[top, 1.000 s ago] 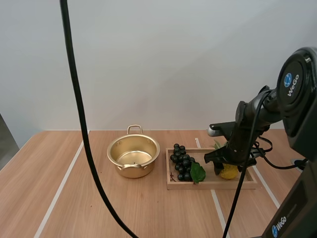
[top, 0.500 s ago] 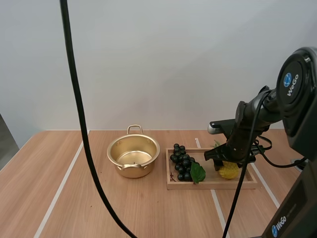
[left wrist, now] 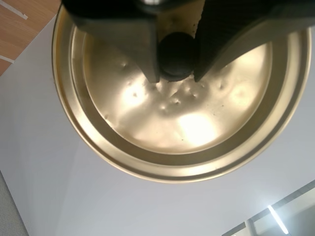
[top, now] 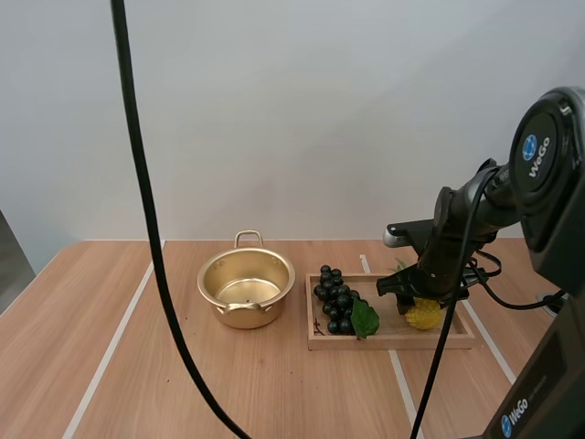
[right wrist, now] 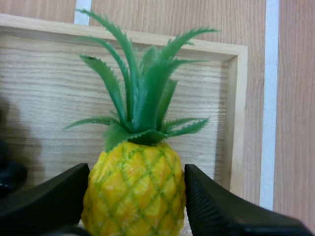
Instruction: Open the pot, put the pineapple inside, and close it
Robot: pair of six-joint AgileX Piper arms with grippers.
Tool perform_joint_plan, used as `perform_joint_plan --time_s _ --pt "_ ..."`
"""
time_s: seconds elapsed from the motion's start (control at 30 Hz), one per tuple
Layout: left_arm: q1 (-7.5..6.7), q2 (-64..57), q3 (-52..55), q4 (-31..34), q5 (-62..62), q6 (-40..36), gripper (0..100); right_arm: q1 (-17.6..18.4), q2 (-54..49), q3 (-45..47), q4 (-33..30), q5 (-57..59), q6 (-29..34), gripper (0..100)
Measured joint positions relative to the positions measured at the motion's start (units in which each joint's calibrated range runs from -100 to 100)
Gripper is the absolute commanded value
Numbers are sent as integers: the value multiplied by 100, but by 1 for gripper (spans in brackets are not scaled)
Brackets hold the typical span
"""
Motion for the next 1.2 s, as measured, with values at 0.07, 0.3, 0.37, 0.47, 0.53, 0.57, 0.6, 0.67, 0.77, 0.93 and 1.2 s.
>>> perform_joint_plan --time_s 0.07,0.3,0.37,0.47,0.53,0.57,0.6,0.67,0.77,0.93,1.2 --pt "0 0 0 0 0 0 0 0 -16 -80 -12 0 0 0" --pt "0 0 -75 0 -70 0 0 0 -666 -603 75 109 0 0" --pt "0 0 -163 0 -174 0 0 0 -912 -856 165 128 0 0" --pt "0 0 -391 0 -217 0 0 0 -1300 -1243 361 304 -165 0" --pt "0 -11 -580 0 -287 0 0 0 -1549 -1524 599 441 -335 0" --pt "0 -25 -669 0 -333 0 0 0 -1646 -1649 725 571 -410 0" --pt "0 -25 -741 0 -376 0 0 0 -1722 -1810 913 722 -521 0" --pt "0 -25 -910 0 -531 0 0 30 -1800 -2139 1246 1034 -722 0" --pt "0 -25 -1122 0 -609 0 0 184 -1837 -2504 1499 1517 -930 0" --pt "0 -25 -1447 0 -643 0 0 685 -1837 -2700 1597 1791 -1007 0" --pt "0 -30 -1987 0 -247 0 0 1653 -1621 -2715 1628 1880 -1019 0"
